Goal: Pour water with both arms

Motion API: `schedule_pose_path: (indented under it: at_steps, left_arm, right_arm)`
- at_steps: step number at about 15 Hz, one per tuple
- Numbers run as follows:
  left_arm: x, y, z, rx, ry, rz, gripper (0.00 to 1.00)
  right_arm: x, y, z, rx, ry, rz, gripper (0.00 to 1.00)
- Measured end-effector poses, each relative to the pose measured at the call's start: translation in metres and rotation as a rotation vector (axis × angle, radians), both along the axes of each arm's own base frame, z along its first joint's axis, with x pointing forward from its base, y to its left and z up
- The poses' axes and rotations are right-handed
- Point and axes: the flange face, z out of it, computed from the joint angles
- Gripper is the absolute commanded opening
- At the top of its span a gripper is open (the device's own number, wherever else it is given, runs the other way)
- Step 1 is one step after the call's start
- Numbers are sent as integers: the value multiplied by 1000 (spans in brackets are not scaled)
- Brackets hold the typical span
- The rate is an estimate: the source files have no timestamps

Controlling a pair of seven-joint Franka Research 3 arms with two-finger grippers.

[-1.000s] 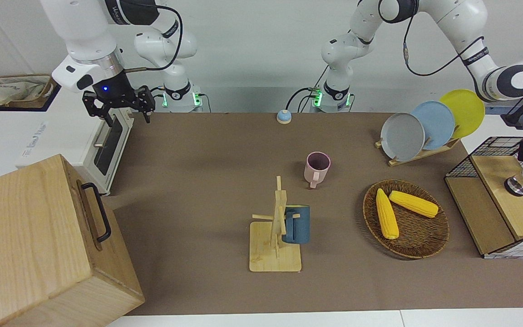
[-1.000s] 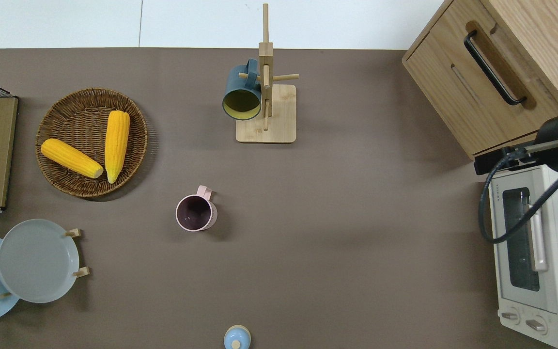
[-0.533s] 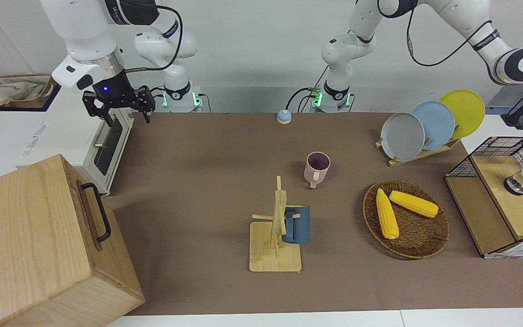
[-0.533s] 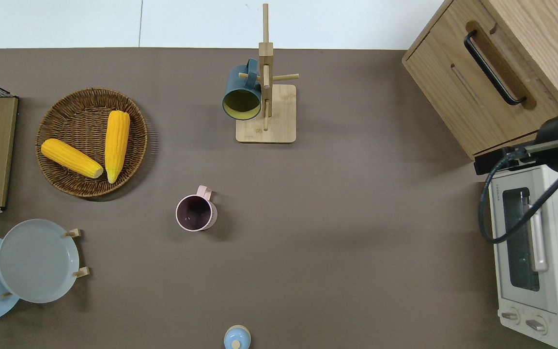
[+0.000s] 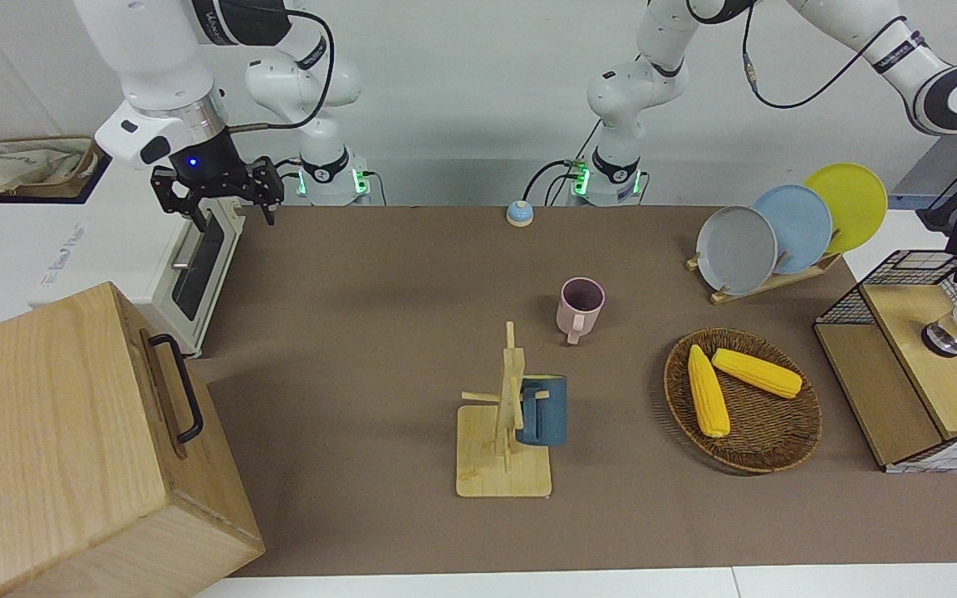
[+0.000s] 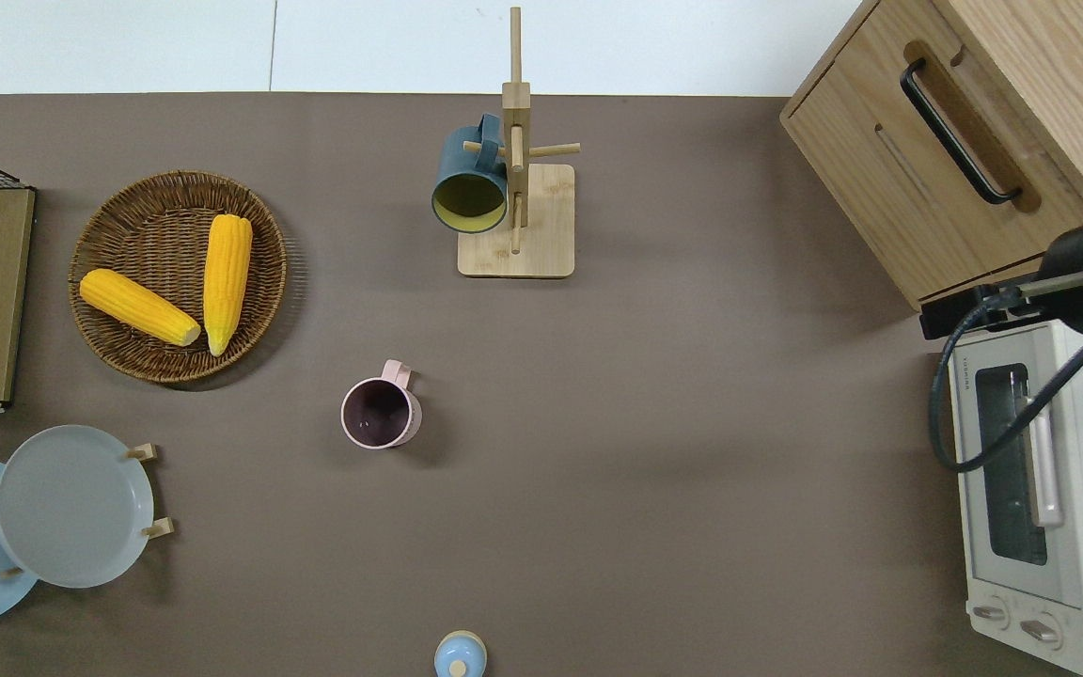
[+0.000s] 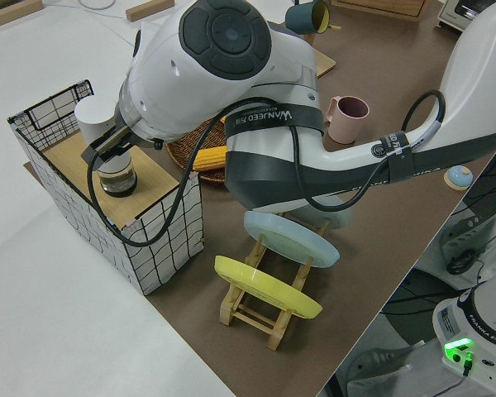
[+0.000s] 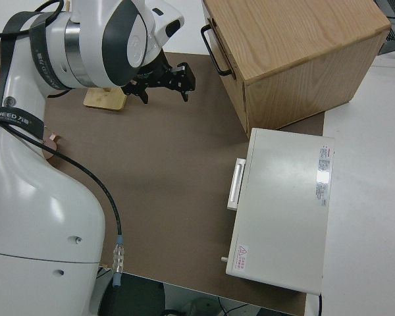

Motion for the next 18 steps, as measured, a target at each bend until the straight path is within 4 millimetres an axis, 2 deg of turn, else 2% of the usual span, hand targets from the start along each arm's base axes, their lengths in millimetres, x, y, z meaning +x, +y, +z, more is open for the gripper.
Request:
schedule_pose_path:
  at_steps: [4, 7, 11, 15, 18]
  left_arm:
    - [-17, -13, 24, 43, 162, -16, 995]
    - [-22, -37, 46, 65, 294, -31, 995]
    - [-18, -96, 72, 37, 408, -55, 998]
    - [-19, -167, 94, 2, 473, -92, 998]
    - [-19, -222, 111, 41, 499, -108, 998]
  right_arm:
    - [0, 0, 0, 0, 0, 0, 992]
    - [0, 0, 0, 0, 0, 0, 992]
    - [0, 0, 0, 0, 0, 0, 992]
    - [0, 0, 0, 0, 0, 0, 992]
    - [0, 0, 0, 0, 0, 0, 992]
